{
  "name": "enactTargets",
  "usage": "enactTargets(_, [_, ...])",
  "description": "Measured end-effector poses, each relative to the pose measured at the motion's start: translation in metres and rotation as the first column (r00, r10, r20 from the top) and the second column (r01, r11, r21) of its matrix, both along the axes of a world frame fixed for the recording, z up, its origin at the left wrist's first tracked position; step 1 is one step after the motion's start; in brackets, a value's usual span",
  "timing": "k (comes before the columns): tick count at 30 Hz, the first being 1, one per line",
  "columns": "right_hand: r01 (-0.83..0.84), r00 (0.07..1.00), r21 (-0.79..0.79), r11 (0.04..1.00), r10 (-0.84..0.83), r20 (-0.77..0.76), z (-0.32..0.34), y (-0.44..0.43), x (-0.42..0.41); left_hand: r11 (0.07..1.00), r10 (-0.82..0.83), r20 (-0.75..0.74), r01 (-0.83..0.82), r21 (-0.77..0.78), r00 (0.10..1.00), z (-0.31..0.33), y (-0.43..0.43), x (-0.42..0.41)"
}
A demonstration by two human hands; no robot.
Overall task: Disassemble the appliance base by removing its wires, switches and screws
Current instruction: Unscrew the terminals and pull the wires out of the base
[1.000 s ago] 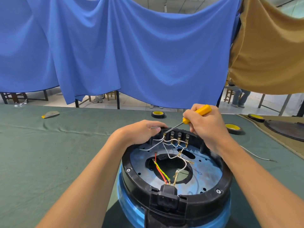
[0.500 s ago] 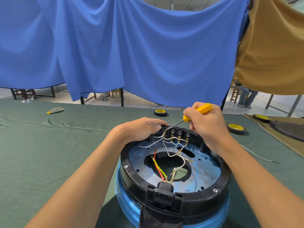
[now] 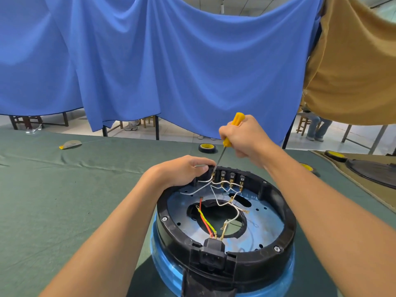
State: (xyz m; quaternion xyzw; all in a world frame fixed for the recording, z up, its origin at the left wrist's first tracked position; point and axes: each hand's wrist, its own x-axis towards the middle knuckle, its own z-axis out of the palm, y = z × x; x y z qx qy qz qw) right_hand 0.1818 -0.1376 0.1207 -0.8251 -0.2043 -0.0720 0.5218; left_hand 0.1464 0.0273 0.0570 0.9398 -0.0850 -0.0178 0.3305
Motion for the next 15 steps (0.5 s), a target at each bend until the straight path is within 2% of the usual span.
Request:
enactTargets(3, [0.083, 0.974, 0.057, 0.995, -0.069, -0.216, 0.000, 0.002, 0.014, 1.000, -0.005, -0.001, 0.005, -0.007, 1.000, 0.000, 0.000, -0.002])
enactTargets(6, [0.140, 0.951, 0.101, 0.985, -0.106, -0.290, -0.003, -0.002, 0.015, 1.000, -0.009, 0.003, 0.009, -0.004, 1.000, 0.001, -0.001, -0.002])
enactTargets(8, [0.130, 0.974, 0.126, 0.983, -0.103, -0.200, -0.008, -0.007, 0.009, 1.000, -0.008, 0.007, 0.008, -0.002, 1.000, 0.001, -0.001, -0.002])
enactTargets(10, [0.073, 0.997, 0.078, 0.994, -0.075, 0.028, -0.016, -0.013, -0.002, 1.000, -0.005, 0.010, 0.005, -0.009, 1.000, 0.000, -0.001, -0.002])
enactTargets(12, [0.012, 0.970, -0.007, 1.000, -0.010, 0.245, -0.023, -0.019, -0.018, 1.000, -0.004, 0.010, 0.004, -0.018, 1.000, 0.000, -0.002, -0.002])
enactTargets(15, [-0.025, 0.936, -0.047, 0.999, 0.040, 0.350, -0.026, -0.019, -0.027, 1.000, 0.000, -0.002, 0.000, -0.012, 1.000, 0.000, -0.003, -0.003])
